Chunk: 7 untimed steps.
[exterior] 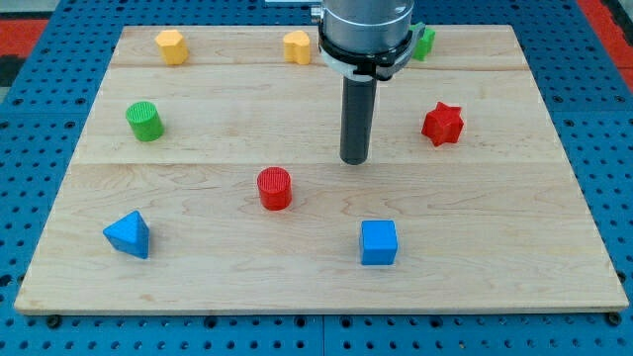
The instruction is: Move the arm to the bottom right of the board
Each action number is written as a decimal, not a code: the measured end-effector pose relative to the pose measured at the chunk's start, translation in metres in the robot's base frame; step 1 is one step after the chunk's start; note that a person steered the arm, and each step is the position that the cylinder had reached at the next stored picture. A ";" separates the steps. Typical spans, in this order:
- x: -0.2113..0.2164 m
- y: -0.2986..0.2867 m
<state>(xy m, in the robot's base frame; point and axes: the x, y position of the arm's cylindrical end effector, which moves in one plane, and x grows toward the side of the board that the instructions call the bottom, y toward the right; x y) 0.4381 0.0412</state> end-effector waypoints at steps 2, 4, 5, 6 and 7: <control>0.016 0.090; 0.032 0.101; 0.031 0.101; 0.031 0.101; 0.031 0.101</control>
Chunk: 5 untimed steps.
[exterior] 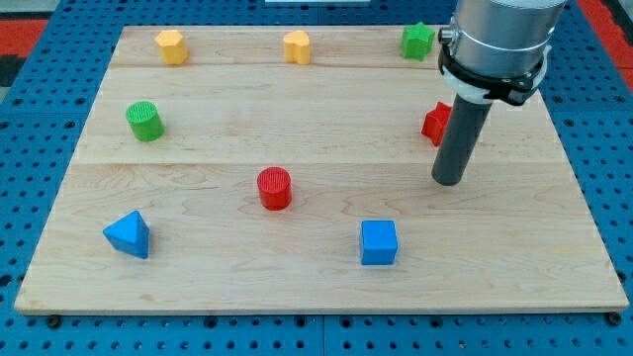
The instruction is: Move the arm to the bottom right of the board
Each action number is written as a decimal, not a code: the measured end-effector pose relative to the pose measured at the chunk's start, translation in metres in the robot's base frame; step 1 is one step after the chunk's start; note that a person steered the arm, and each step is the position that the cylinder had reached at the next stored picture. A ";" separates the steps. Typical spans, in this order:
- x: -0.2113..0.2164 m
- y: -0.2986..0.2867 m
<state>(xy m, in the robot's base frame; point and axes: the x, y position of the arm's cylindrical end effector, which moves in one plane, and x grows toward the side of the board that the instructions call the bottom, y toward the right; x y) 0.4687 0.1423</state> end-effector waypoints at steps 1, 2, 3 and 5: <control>0.000 0.000; -0.001 0.002; 0.015 0.009; 0.037 0.037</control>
